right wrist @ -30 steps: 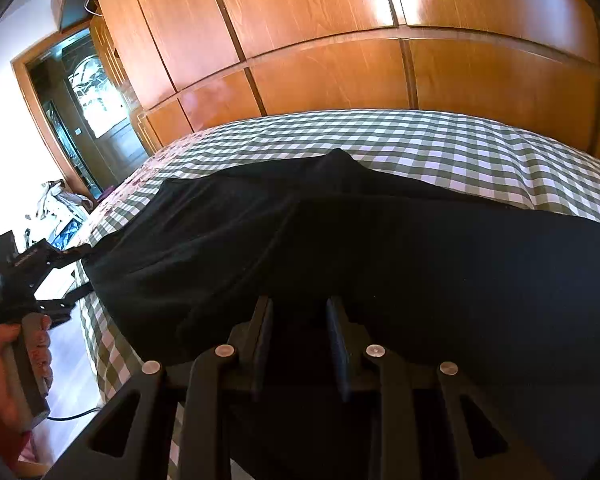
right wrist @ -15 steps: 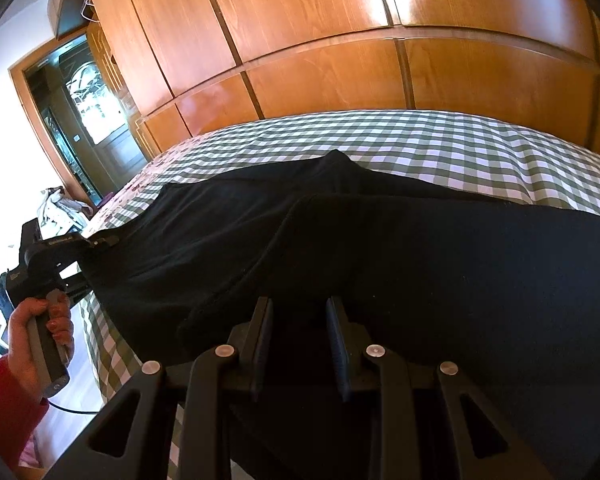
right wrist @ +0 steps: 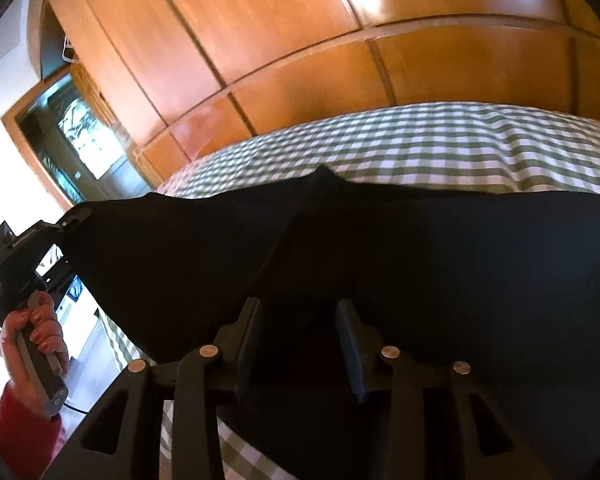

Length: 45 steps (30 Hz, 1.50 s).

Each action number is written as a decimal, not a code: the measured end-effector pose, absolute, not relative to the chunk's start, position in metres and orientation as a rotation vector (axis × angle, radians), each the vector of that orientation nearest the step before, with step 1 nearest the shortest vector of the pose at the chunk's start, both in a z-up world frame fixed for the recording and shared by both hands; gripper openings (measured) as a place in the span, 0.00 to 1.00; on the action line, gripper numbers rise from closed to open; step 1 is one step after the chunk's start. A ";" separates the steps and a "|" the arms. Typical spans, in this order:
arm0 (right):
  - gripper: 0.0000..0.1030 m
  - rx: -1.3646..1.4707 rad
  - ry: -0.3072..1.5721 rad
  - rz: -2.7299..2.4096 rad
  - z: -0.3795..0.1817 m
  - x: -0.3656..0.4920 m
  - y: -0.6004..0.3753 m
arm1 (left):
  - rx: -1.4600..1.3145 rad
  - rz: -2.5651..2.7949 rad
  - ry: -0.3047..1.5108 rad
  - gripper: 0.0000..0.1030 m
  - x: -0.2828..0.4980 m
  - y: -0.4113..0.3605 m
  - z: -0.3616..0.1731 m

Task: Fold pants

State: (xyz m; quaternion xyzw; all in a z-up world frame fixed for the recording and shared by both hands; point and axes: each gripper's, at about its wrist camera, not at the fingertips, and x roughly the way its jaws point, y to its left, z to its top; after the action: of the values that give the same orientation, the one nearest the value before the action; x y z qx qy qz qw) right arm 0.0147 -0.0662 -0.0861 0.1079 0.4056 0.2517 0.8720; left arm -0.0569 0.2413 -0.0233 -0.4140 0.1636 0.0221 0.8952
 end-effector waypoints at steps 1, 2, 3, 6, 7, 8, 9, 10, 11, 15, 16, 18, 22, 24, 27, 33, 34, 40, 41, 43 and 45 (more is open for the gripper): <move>0.41 0.223 0.844 0.513 -0.083 0.012 -0.072 | -0.842 0.027 0.332 0.15 -0.055 0.236 -0.016; 0.41 0.221 0.842 0.501 -0.081 0.010 -0.076 | -0.829 0.010 0.326 0.15 -0.053 0.231 -0.010; 0.41 0.221 0.839 0.487 -0.080 0.008 -0.082 | -0.815 -0.013 0.318 0.15 -0.052 0.225 -0.003; 0.41 0.249 0.841 0.436 -0.076 0.002 -0.107 | -0.760 -0.082 0.299 0.15 -0.051 0.201 0.020; 0.41 0.266 0.838 0.425 -0.076 0.000 -0.115 | -0.739 -0.111 0.293 0.15 -0.050 0.190 0.029; 0.41 0.287 0.835 0.411 -0.075 -0.002 -0.124 | -0.714 -0.140 0.285 0.15 -0.049 0.180 0.038; 0.41 0.306 0.830 0.395 -0.073 -0.004 -0.132 | -0.693 -0.161 0.280 0.15 -0.050 0.171 0.045; 0.41 0.318 0.825 0.384 -0.072 -0.005 -0.137 | -0.661 -0.187 0.276 0.15 -0.050 0.159 0.053; 0.41 0.332 0.816 0.372 -0.070 -0.008 -0.144 | -0.636 -0.206 0.275 0.15 -0.049 0.150 0.059; 0.41 0.374 0.774 0.321 -0.061 -0.018 -0.173 | -0.528 -0.308 0.285 0.15 -0.045 0.102 0.080; 0.41 0.388 0.763 0.309 -0.059 -0.021 -0.180 | -0.510 -0.338 0.289 0.15 -0.044 0.091 0.083; 0.42 0.413 0.746 0.281 -0.056 -0.025 -0.194 | -0.480 -0.384 0.304 0.15 -0.041 0.069 0.086; 0.42 0.439 0.715 0.229 -0.052 -0.034 -0.217 | -0.434 -0.479 0.349 0.15 -0.032 0.025 0.083; 0.42 0.457 0.706 0.207 -0.052 -0.037 -0.228 | -0.407 -0.520 0.385 0.15 -0.026 0.001 0.078; 0.42 0.485 0.695 0.168 -0.053 -0.043 -0.245 | -0.358 -0.573 0.442 0.15 -0.017 -0.034 0.065; 0.42 0.532 0.679 0.099 -0.057 -0.058 -0.275 | -0.250 -0.646 0.560 0.15 -0.008 -0.093 0.030; 0.42 0.537 0.679 0.092 -0.058 -0.059 -0.278 | -0.227 -0.657 0.576 0.15 -0.008 -0.102 0.024; 0.42 0.559 0.678 0.049 -0.066 -0.064 -0.295 | -0.108 -0.695 0.668 0.15 -0.014 -0.146 -0.011; 0.42 0.561 0.676 0.044 -0.067 -0.065 -0.296 | -0.088 -0.698 0.684 0.15 -0.015 -0.153 -0.018; 0.42 0.567 0.673 0.034 -0.067 -0.064 -0.300 | -0.054 -0.699 0.710 0.17 -0.014 -0.162 -0.032; 0.42 0.575 0.665 0.028 -0.066 -0.065 -0.302 | -0.029 -0.712 0.750 0.25 -0.017 -0.173 -0.044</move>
State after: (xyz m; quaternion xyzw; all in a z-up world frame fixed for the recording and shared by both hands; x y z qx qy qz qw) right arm -0.0647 -0.3017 -0.0662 0.2784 0.3220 0.0136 0.9048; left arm -0.0173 -0.1733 -0.0444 -0.0139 0.3583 -0.3404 0.8692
